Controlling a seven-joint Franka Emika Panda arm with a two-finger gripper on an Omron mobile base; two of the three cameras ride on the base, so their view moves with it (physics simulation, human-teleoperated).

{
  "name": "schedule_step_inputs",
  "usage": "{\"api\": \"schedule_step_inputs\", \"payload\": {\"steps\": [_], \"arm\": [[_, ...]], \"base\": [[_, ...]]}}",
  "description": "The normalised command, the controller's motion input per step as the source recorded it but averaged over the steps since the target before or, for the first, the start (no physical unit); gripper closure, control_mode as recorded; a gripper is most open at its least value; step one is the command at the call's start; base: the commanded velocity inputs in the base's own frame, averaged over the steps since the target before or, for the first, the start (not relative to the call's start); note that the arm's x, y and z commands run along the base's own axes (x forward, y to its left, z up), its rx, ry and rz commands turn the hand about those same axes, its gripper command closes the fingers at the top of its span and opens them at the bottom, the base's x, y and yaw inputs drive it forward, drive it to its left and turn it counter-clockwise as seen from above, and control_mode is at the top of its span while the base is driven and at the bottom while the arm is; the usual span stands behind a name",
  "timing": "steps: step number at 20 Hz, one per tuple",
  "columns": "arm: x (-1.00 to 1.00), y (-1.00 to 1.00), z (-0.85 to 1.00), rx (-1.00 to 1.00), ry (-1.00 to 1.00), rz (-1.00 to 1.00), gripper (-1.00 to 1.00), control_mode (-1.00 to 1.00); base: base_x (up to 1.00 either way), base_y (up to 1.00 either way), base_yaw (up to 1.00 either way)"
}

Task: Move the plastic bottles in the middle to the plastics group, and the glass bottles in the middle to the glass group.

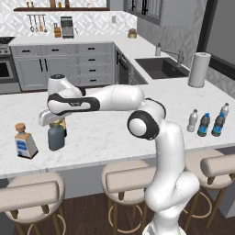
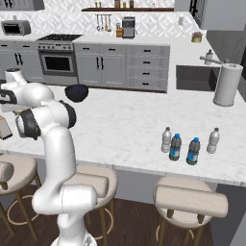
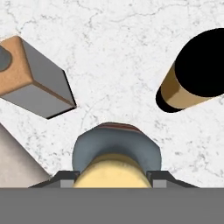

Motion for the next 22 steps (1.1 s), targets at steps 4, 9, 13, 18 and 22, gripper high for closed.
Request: {"api": "schedule_step_inputs", "payload": {"steps": [4, 9, 13, 18, 22], "arm": [[0.16, 0.18, 0.0, -0.03, 0.05, 0.0, 1.0, -1.0], [0.01, 0.0, -0.1, 0.0, 0.03, 0.0, 1.0, -1.0], [0.0, 0.0, -0.39, 0.0, 0.0, 0.0, 1.0, -1.0], [0.0, 0.0, -0.41, -0.01, 0.0, 0.0, 1.0, -1.0], [0.0, 0.0, -0.29, -0.01, -0.02, 0.0, 1.0, -1.0]], "base": [[0.0, 0.0, 0.0], [0.0, 0.0, 0.0], [0.0, 0.0, 0.0], [0.0, 0.0, 0.0], [0.0, 0.0, 0.0]]}}
